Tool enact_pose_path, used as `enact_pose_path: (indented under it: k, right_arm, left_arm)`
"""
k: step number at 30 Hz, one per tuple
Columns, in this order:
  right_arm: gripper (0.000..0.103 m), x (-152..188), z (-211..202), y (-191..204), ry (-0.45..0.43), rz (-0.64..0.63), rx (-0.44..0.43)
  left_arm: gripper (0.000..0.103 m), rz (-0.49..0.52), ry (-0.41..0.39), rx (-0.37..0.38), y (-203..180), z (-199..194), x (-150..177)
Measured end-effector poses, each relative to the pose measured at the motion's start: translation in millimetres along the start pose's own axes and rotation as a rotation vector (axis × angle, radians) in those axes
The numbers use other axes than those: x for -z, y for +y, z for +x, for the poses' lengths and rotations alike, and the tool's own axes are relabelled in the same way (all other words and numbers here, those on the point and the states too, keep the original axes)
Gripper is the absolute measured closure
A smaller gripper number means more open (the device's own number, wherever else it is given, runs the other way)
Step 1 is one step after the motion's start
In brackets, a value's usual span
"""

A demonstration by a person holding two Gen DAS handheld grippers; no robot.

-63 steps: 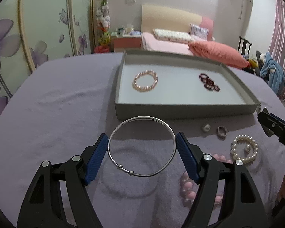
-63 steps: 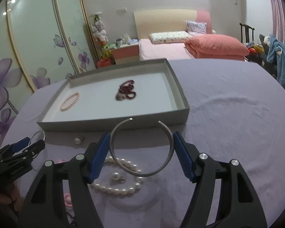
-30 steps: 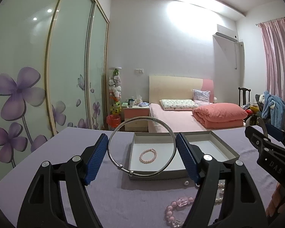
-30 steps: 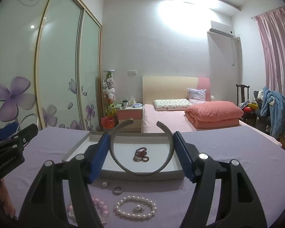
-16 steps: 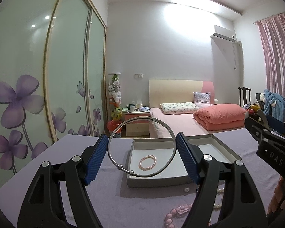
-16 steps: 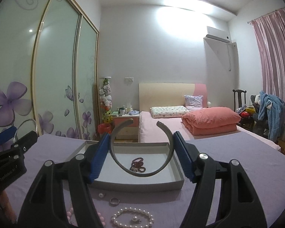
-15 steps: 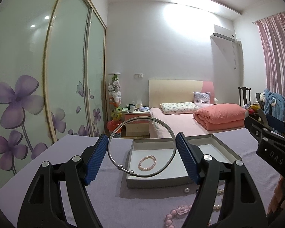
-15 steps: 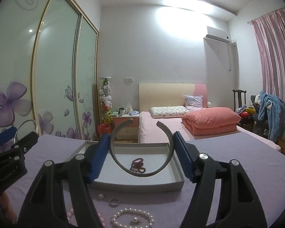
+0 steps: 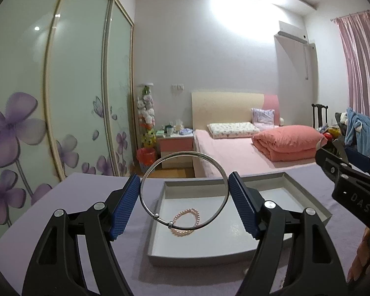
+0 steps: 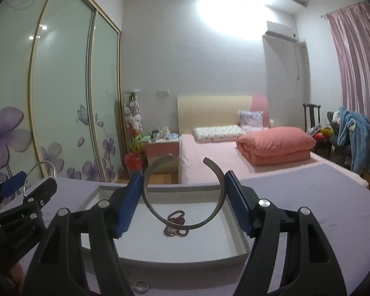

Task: Organize jewelry
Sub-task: 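Lift both bangles into the grey tray and open both tools, then grasp the pink crystal bracelet with the left tool while the right tool grasps the black bead bracelet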

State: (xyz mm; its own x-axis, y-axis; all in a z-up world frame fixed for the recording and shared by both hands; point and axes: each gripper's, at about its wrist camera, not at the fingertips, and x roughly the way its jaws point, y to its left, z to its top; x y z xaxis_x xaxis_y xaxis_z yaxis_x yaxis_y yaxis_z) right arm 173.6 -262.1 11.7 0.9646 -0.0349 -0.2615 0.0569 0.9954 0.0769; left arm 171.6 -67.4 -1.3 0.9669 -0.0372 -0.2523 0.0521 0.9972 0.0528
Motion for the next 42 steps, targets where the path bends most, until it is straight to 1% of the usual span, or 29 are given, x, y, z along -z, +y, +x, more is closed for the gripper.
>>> enact_pose_path:
  k: [6,11,17,19,21,26,30,33,37,40,42]
  right_arm:
    - [0.037,9.7,53.7,-5.4,0.145,0.032,-0.014]
    - [0.037,24.6,86.3,-8.8,0.259,0.069,-0.031]
    - [0.036,35.6,114.0,-14.6,0.363,0.135,-0.052]
    - [0.03,35.5,116.4,-16.5,0.369,0.144,-0.05]
    - [0.028,34.1,112.9,-19.8,0.357,0.154,-0.045]
    - [0.028,28.7,92.9,-35.5,0.323,0.203,-0.03]
    - [0.028,21.2,69.7,-45.6,0.291,0.213,-0.032]
    - [0.028,18.0,46.7,-46.0,0.275,0.197,-0.045]
    - [0.028,18.4,15.3,-44.0,0.262,0.171,-0.066]
    - [0.028,25.7,-9.8,-38.3,0.274,0.136,-0.09]
    - [0.028,34.7,-27.0,-32.1,0.298,0.102,-0.108]
  left_arm:
    - [0.03,-0.007,0.088,0.028,-3.9,32.3,5.3]
    - [0.03,-0.015,0.167,0.065,-7.1,54.4,9.8]
    - [0.029,-0.025,0.249,0.104,-8.9,76.0,17.1]
    - [0.028,-0.03,0.27,0.106,-6.7,81.4,18.3]
    - [0.022,-0.047,0.275,0.104,-0.5,82.1,16.4]
    - [0.021,-0.102,0.239,0.068,25.6,67.7,6.2]
    - [0.021,-0.14,0.219,0.035,43.8,51.2,1.0]
    - [0.021,-0.154,0.21,0.017,54.4,34.3,0.4]
    - [0.022,-0.153,0.205,0.017,62.9,8.5,4.9]
    - [0.022,-0.148,0.21,0.017,69.0,-8.9,10.6]
    - [0.022,-0.152,0.211,0.014,73.6,-19.4,13.7]
